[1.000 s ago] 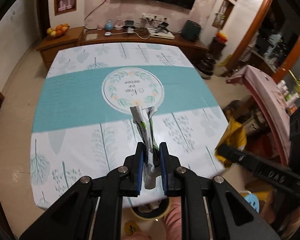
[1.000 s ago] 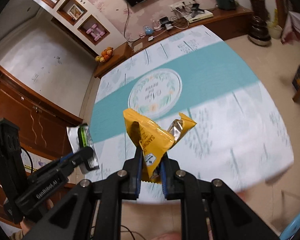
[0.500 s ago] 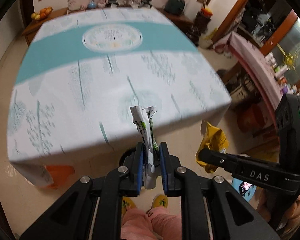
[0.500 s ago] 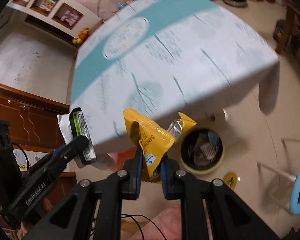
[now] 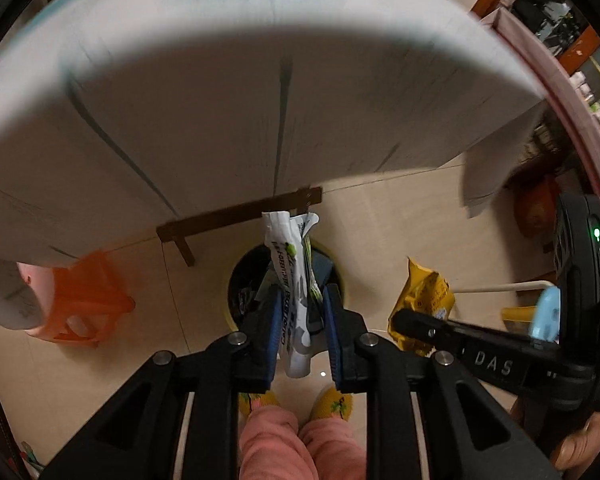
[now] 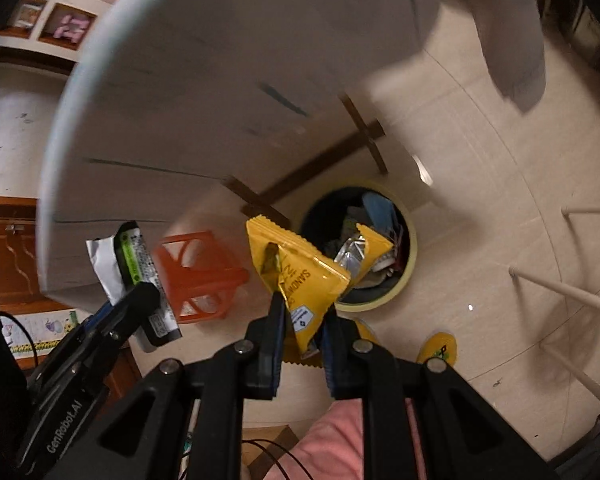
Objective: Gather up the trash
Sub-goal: 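Carry snack bag and wrapper down to the black bin and open both tools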
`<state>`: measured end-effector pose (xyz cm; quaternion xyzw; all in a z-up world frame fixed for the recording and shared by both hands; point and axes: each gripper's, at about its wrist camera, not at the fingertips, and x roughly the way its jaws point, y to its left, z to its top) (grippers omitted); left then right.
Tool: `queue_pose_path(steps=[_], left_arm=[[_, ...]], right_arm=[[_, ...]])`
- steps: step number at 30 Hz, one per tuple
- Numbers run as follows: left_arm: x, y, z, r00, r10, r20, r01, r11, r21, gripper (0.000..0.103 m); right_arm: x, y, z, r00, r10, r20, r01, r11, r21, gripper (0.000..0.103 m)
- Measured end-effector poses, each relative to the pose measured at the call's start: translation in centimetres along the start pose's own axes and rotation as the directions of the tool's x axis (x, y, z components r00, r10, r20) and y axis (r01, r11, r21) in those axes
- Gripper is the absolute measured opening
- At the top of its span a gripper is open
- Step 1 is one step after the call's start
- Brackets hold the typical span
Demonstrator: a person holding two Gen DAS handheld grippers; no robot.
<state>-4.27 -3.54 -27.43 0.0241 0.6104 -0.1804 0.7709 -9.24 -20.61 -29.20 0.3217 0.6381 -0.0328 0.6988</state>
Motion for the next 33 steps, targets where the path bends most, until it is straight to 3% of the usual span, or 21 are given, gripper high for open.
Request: queue_pose_path(steps=[10,12,14,15,16,18,21,23,25,33], left_arm=[[11.3,2.3,-1.3,0.999,0.044,0.017,-0.043,0.999,-0.021,0.034],[13.0,2.7,-1.7,0.998,0.059,0.018,-0.059,0.998,-0.006,0.041],[14.1,2.9,-2.0,0.996,0.082,0.03,-0.082,0.997,-0.001,0.062],[14.7,3.0,-2.0,0.995,0.092,0.037,-0.092,0.996,-0.002,0.066],[15.2,3.2,-2.3,0.994,0.104,0.041,-0.104,0.995,-0.001,0.073],[15.9,3.7,-2.7,0.992,0.119,0.033,-0.119,0.993,0.0,0.077],[16.5,4.4,-3.1,0.99,0.138,0.011,-0.138,0.99,-0.005,0.084],[16.7,4.7,-3.5,0.988,0.154,0.018,-0.153,0.988,-0.018,0.098],[16.5,5.0,-3.7,0.986,0.161,0.032,-0.16,0.987,-0.026,0.102],[15.5,5.0,-3.7,0.98,0.19,0.052,-0.188,0.981,-0.05,0.102]], right_arm=[[13.4,-5.7,1.8,0.999,0.005,-0.039,-0.004,1.0,0.026,0.024],[15.7,-6.4,2.5,0.999,0.008,-0.033,-0.007,1.0,0.022,0.03],[17.4,-6.7,3.0,1.0,0.005,-0.03,-0.004,1.0,0.022,0.039],[18.2,-6.9,3.2,1.0,0.011,-0.026,-0.011,1.0,0.024,0.044],[18.6,-7.1,3.3,1.0,0.015,-0.023,-0.015,1.0,0.024,0.046],[19.6,-7.3,3.4,1.0,0.01,-0.013,-0.01,1.0,0.014,0.054],[20.2,-7.2,3.4,1.0,-0.001,0.004,0.001,1.0,-0.011,0.058],[20.5,-7.2,3.3,1.0,-0.007,0.014,0.007,1.0,-0.027,0.06],[20.7,-7.1,3.2,0.999,-0.014,0.032,0.015,0.999,-0.044,0.063],[19.9,-6.6,2.7,0.994,-0.059,0.094,0.07,0.99,-0.122,0.067]])
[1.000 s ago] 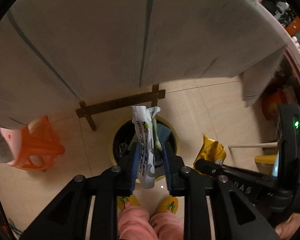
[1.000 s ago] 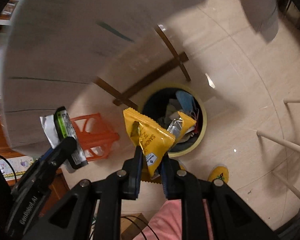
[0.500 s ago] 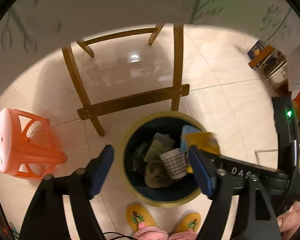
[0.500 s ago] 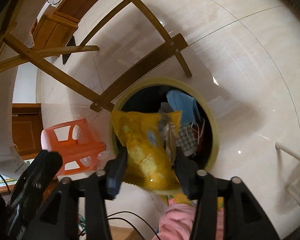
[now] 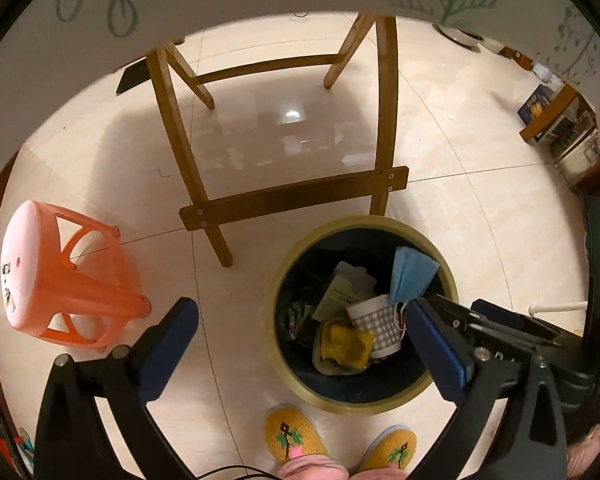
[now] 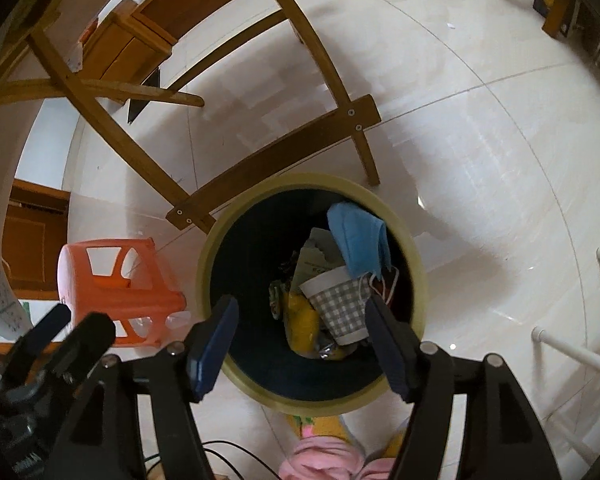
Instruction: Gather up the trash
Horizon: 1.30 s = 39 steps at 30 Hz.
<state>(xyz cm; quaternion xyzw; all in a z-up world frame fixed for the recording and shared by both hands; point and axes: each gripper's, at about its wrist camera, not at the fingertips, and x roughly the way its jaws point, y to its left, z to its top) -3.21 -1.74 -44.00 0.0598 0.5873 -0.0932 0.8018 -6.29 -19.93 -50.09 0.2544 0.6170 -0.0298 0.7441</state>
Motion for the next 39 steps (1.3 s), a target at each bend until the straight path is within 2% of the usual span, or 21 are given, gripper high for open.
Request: queue_pose_path(steps=[9,22,31,39], left_arm=[[-3.8,0.5,0.8,0.999,-0.017,-0.032,0.015,0.998,-0.061,0.102],[-11.8,2.2,2.6,0.998,0.026,-0.055,-0.033,0.992,-0.119,0.102],[-19.9,3.7,4.5,0.999,0.043,0.017,-0.04,0.984,-0.171,0.102],[-30.0,3.9,7.2,0.993,0.065,0.102,-0.048,0.985,-0.163,0.102]], right_arm=[[-3.7,1.4,0.0,0.999,-0.027,0.037,0.028,0.999,-0.042,0.068],[-11.6,5.2,0.7,0.998,-0.035,0.049,0.039,0.996,-0.086,0.07],[-18.1,9.4,1.7,0.993,-0.029,0.116,0.044,0.99,-0.13,0.071],[-28.2,13.7,2.3,0.978,0.026,0.205,0.011,0.984,-0.176,0.071]])
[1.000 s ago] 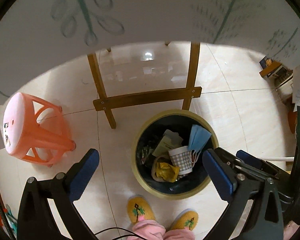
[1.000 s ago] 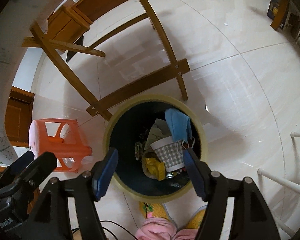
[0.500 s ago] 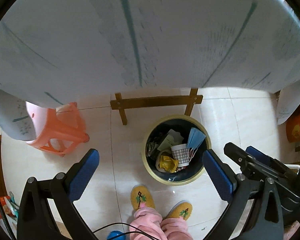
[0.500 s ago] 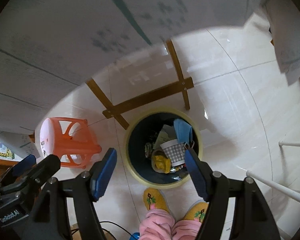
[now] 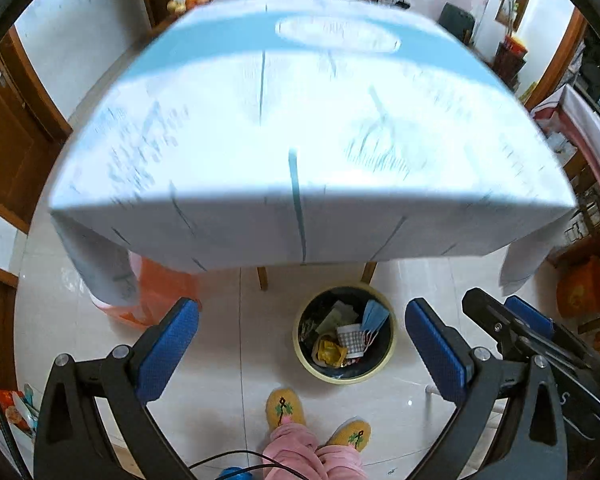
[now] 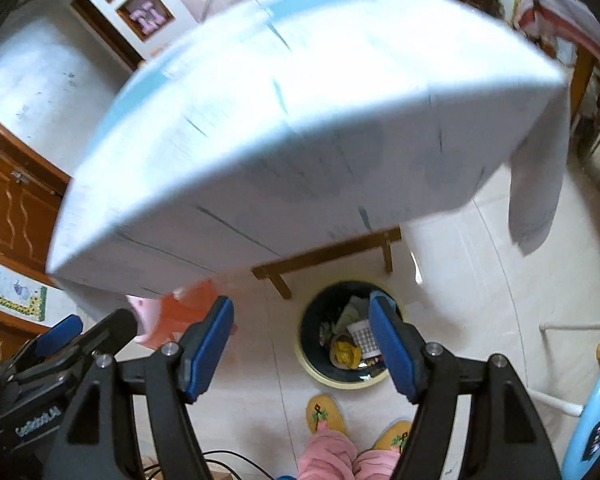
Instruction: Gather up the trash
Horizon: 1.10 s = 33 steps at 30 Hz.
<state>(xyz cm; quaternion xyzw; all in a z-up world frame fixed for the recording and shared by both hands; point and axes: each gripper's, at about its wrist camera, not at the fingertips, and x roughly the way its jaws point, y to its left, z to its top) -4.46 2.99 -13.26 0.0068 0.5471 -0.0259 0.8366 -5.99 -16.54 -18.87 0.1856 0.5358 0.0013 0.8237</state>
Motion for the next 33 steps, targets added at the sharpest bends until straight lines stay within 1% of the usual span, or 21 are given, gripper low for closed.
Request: queue_pose_path(steps=[3,7,12,18,20,24,30,33], left_arm=[[-3.5,0.0,1.2,1.0,0.004,0.025,-0.004,1.0,0.009,0.102],[-7.6,0.2,2.8,0.999,0.025,0.043,-0.025,1.0,-0.006,0.102],[-11.8,1.0,4.5,0.997,-0.003,0.076,0.008,0.998,-0.055,0.102],[-16.2,1.0,6.0,0.989,0.019,0.149,-0.008,0.997,-0.075,0.102],[-17.2,0.8,6.2,0.986,0.025,0.167,-0.013,0.997,-0.073,0.102],[-18.6,0.5,6.5,0.978,0.046,0.204,-0.035,0.998,-0.056,0.102],[-19.3,0.5,6.8,0.975,0.049,0.216,-0.037,0.997,-0.061,0.102],[-19.3,0.6,6.7,0.977,0.045,0.208,-0.033,0.998,-0.058,0.102]], right_arm=[[-3.3,1.3,1.2,1.0,0.004,0.023,-0.004,1.0,-0.023,0.071],[-8.1,3.0,2.7,0.998,0.017,0.067,-0.013,0.998,-0.055,0.071],[-13.1,4.9,4.3,0.992,0.04,0.117,-0.029,0.996,-0.09,0.071],[-17.2,7.1,5.8,0.986,0.043,0.159,-0.022,0.991,-0.133,0.071],[-18.4,7.5,6.2,0.984,0.053,0.17,-0.03,0.99,-0.137,0.071],[-20.1,8.1,6.4,0.977,0.046,0.21,-0.014,0.988,-0.151,0.071],[-21.3,8.7,6.7,0.969,0.03,0.243,0.01,0.987,-0.162,0.071],[-21.7,9.1,6.5,0.967,0.021,0.252,0.022,0.986,-0.167,0.071]])
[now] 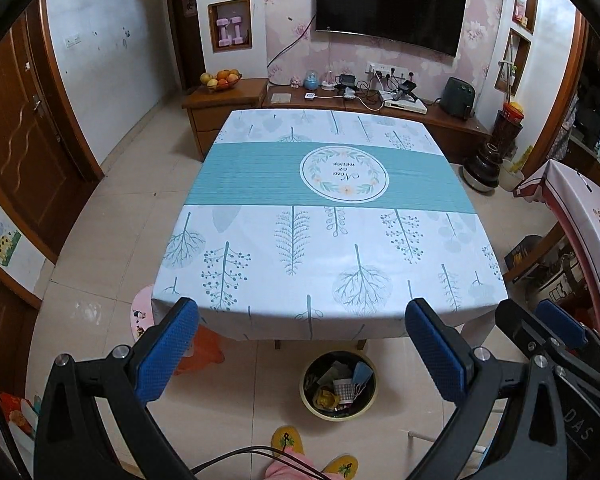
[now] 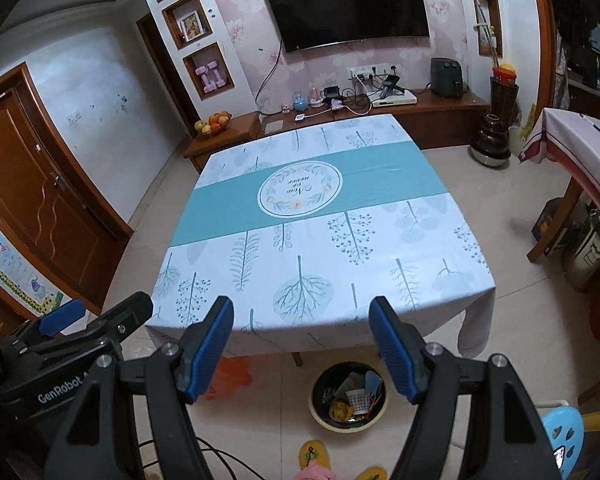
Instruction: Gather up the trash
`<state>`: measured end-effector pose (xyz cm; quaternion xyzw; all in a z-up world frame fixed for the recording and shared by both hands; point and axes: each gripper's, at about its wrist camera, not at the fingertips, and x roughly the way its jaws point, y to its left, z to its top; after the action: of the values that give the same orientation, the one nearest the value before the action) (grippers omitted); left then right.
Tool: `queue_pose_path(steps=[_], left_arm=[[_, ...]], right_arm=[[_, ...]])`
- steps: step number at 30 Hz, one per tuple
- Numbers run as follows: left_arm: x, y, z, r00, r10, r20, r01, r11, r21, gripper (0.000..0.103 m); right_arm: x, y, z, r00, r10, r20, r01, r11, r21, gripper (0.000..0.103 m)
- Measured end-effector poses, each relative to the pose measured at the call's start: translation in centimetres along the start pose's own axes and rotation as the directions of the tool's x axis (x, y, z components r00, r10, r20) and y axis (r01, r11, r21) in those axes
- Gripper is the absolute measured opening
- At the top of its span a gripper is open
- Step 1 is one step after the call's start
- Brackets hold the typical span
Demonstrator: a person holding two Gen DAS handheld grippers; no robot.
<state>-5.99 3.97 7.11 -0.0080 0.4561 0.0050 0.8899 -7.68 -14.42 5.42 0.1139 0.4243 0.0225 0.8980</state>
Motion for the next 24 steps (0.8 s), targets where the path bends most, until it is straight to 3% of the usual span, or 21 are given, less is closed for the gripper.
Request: queue_pose_path(steps=[24], left_arm=[[0.51,0.29,-0.16,0.999,-0.002,-0.032,0.002,1.0,0.015,0.101]], right_arm=[[-0.32,0.58,-0.77,1.0,-0.025,-0.011,0.025,1.0,0.012,0.071]])
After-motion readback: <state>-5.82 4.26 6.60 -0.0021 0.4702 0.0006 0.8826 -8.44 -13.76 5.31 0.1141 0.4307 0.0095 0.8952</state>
